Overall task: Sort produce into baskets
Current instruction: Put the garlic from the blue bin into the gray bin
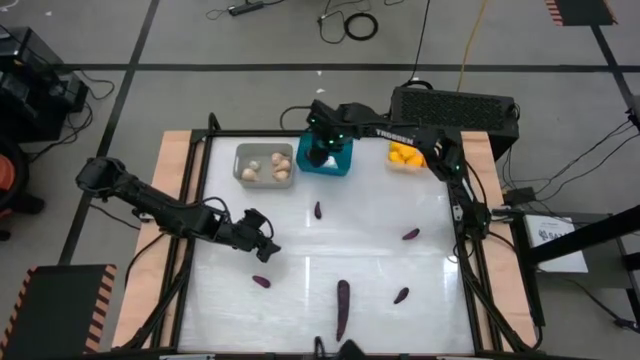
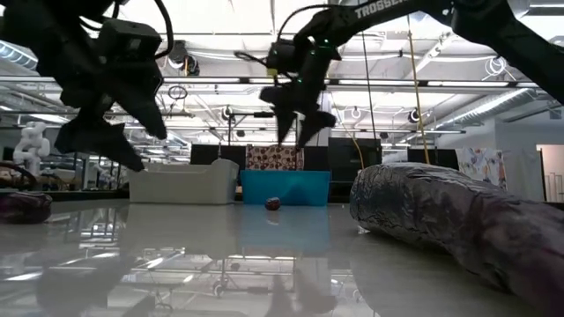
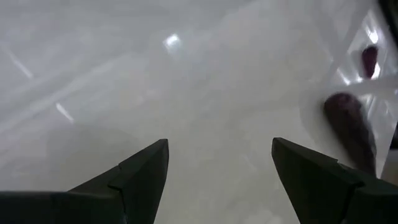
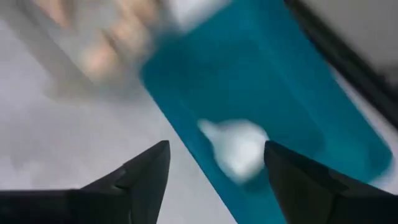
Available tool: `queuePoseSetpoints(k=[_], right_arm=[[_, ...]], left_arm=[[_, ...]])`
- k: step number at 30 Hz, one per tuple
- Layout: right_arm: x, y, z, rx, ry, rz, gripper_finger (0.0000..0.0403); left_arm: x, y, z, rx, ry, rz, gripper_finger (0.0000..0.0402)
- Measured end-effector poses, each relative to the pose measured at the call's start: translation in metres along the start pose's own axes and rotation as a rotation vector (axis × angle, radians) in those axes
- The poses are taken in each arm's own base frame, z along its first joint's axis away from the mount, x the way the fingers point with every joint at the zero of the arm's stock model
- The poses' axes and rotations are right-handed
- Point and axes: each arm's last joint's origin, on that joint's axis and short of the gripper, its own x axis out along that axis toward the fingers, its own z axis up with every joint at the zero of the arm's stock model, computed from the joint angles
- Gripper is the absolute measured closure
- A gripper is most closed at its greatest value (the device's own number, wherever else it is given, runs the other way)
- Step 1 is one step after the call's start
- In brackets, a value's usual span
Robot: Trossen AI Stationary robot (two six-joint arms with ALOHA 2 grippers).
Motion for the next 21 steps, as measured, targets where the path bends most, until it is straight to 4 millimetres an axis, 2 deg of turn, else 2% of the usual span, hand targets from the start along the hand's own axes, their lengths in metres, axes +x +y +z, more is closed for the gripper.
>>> queuePoseSetpoints(k=[6,12,21], right_arm=[[0.006,-0.021,-0.005,0.060,0.091,-0.107,0.0147],[0.007,-0.019,-0.001,0.146,0.036,-0.127,0.0151],[0.031,-0.009,-0.014,0.224,0.046,-0.129,0.0151]], left_arm=[[-0.001,-0.005,0.001,0.000,-0.097,-0.018,0.0110],[-0.001,-0.005,0.001,0.002,-0.120,-0.016,0.0110],[-0.001,-0.005,0.001,0.028,-0.119,-0.013,0.0110]])
